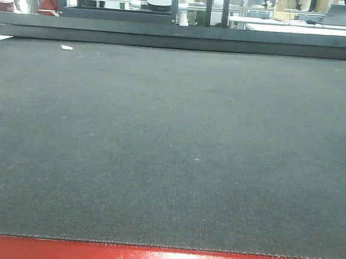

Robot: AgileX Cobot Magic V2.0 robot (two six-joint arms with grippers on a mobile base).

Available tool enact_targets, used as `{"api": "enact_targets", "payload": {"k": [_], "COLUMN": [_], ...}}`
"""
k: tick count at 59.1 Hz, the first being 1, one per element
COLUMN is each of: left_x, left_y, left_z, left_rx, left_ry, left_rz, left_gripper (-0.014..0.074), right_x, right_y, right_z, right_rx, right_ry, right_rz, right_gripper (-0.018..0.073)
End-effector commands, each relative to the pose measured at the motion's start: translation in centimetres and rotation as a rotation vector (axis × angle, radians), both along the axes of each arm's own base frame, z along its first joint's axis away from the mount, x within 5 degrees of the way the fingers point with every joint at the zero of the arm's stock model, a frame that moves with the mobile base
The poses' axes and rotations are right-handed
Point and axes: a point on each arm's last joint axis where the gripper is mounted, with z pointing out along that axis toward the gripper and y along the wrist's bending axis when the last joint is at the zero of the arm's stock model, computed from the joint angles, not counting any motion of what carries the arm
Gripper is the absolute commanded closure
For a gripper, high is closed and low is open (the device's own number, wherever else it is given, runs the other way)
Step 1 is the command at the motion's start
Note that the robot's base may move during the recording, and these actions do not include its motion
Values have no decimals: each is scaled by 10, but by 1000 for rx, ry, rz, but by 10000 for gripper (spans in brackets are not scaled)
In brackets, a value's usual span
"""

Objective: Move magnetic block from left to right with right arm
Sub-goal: 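Lift the red cube off the table with the right gripper, then drive the base away from the table holding the cube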

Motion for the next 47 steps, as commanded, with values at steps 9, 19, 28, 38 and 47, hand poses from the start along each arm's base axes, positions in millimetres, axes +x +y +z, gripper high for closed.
{"api": "enact_targets", "payload": {"k": [9,19,28,38,47], "left_x": [-1,-1,-1,-1,-1], "left_y": [0,0,0,0,0], "left_z": [5,5,5,5,5], "left_rx": [-7,-7,-7,-7,-7], "left_ry": [-90,-90,-90,-90,-90], "left_rz": [-6,-6,-6,-6,-6], "left_gripper": [713,712,713,713,713], "right_x": [-41,-78,-109,-124,-124], "right_y": [-6,-7,-8,-9,-9], "right_z": [12,10,13,15,15], "right_rx": [2,11,17,21,21], "right_ry": [-378,-507,-601,-655,-657], "right_rz": [-29,-30,-25,-24,-24], "right_gripper": [430,430,430,430,430]}}
